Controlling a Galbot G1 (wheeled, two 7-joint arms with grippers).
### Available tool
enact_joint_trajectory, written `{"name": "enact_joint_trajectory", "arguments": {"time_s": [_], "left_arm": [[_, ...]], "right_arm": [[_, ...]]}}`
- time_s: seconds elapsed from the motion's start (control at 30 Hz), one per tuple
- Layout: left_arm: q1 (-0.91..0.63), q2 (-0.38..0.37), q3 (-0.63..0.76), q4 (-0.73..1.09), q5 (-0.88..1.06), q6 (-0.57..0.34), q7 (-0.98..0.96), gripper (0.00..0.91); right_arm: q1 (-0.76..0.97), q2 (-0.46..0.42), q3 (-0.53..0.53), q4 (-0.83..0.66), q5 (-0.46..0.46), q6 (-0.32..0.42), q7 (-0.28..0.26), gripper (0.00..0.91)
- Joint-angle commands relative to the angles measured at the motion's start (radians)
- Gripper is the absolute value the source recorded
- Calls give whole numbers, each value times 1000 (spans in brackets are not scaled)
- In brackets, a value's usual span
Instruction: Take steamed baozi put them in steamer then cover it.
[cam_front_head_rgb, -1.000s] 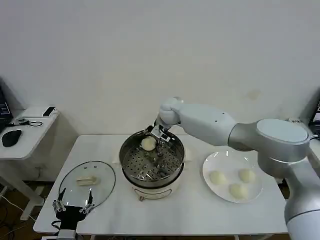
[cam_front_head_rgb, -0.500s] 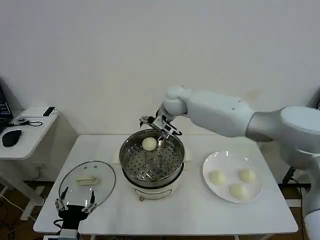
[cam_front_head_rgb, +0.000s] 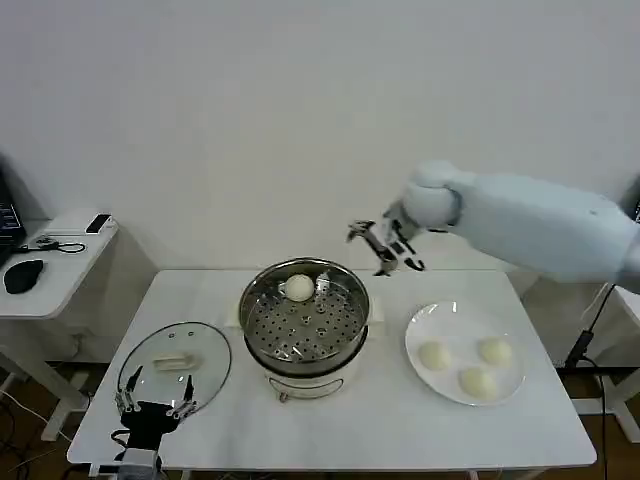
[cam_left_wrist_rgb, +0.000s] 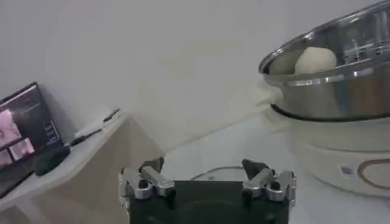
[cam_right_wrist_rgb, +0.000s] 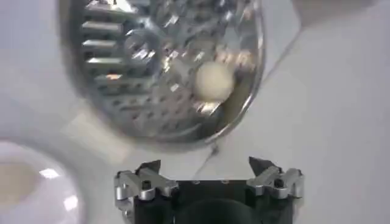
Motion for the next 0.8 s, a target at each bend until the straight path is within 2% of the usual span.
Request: {"name": "enact_joint_trajectory", "arguments": {"time_s": [0.03,0.3,0.37,0.6,0.8], "left_arm": [[-36,40,-7,25,-9,5,9,907],[-55,37,2,73,-8,5,10,907],[-54,34,7,78,-7,4,9,907],[-46,28,9,66,-1,5,10,907],[-30,27,-5,42,-1,7,10,907]], "right_arm": [[-72,-314,13,153,1,-178,-7,907],[-254,-401,69,164,-1,-222,-3,907],[-311,-406,125,158,3,-226,-2,907],[-460,-361,237,112,-10,-230,0,907],[-517,-330,263,67,-41,-237,-14,907]]}}
